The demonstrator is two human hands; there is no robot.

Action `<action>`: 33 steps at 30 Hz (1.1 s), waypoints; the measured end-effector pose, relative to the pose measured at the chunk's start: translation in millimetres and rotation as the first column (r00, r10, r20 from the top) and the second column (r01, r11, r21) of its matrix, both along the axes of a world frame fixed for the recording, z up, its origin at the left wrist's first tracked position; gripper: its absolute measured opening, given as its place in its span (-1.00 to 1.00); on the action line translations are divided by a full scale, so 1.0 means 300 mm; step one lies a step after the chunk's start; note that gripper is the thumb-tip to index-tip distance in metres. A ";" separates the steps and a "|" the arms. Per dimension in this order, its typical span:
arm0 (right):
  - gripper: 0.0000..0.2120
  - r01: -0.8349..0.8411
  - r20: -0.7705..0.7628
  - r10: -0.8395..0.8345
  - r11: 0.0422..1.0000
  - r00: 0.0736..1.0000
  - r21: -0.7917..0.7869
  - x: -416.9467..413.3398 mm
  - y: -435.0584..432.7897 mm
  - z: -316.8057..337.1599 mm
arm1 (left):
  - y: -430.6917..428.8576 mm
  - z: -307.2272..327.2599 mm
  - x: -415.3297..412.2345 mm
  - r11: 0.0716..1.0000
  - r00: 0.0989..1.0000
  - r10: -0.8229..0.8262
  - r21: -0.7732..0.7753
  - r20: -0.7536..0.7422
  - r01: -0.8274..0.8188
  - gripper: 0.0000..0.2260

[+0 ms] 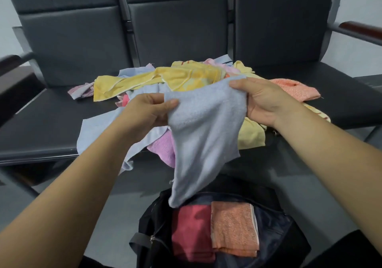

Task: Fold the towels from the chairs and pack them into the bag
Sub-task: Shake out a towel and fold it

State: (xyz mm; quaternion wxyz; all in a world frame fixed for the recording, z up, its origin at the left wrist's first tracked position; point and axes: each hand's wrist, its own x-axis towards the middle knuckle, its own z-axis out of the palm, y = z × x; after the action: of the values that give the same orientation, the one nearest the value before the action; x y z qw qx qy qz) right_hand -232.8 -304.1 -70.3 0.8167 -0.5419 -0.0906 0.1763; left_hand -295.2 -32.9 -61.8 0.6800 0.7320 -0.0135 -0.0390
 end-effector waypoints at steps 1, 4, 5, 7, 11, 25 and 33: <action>-0.52 0.007 -0.010 -0.006 1.000 1.000 0.017 0.000 0.001 -0.001 | 0.003 0.000 -0.001 1.000 1.000 0.000 0.028 0.005 0.000 -0.72; -0.47 -0.060 -0.003 0.061 0.991 0.998 0.116 -0.003 0.005 0.014 | -0.019 0.015 -0.008 0.991 0.999 0.042 -0.129 0.002 -0.042 -0.84; -0.40 -0.096 0.015 0.094 0.985 0.995 0.145 -0.001 0.004 0.021 | -0.026 0.019 -0.005 0.979 0.998 0.061 -0.195 0.011 -0.058 -0.86; -0.35 -0.137 0.039 0.133 0.983 0.990 0.119 0.002 0.003 0.028 | -0.034 0.028 0.001 0.957 0.995 0.088 -0.279 0.044 -0.072 -0.83; -0.64 0.039 0.063 -0.034 0.997 0.997 -0.074 -0.024 -0.007 0.034 | -0.022 0.028 -0.002 0.983 0.984 0.082 -0.177 0.156 -0.054 -0.87; -0.57 -0.047 0.086 0.054 0.996 0.995 -0.079 -0.039 -0.012 0.061 | 0.010 0.025 0.000 0.996 0.984 0.005 -0.092 0.177 0.012 -0.71; -0.76 0.205 0.152 -0.172 0.949 0.973 -0.237 -0.054 -0.007 0.055 | 0.016 0.021 0.004 0.989 0.968 0.139 0.022 0.210 -0.147 -0.90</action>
State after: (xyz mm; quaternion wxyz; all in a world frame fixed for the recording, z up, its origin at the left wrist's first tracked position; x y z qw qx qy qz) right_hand -249.1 -306.4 -53.7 0.7469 -0.6575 -0.0682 0.0718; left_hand -293.9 -28.2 -55.5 0.6623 0.7436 -0.0309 0.0868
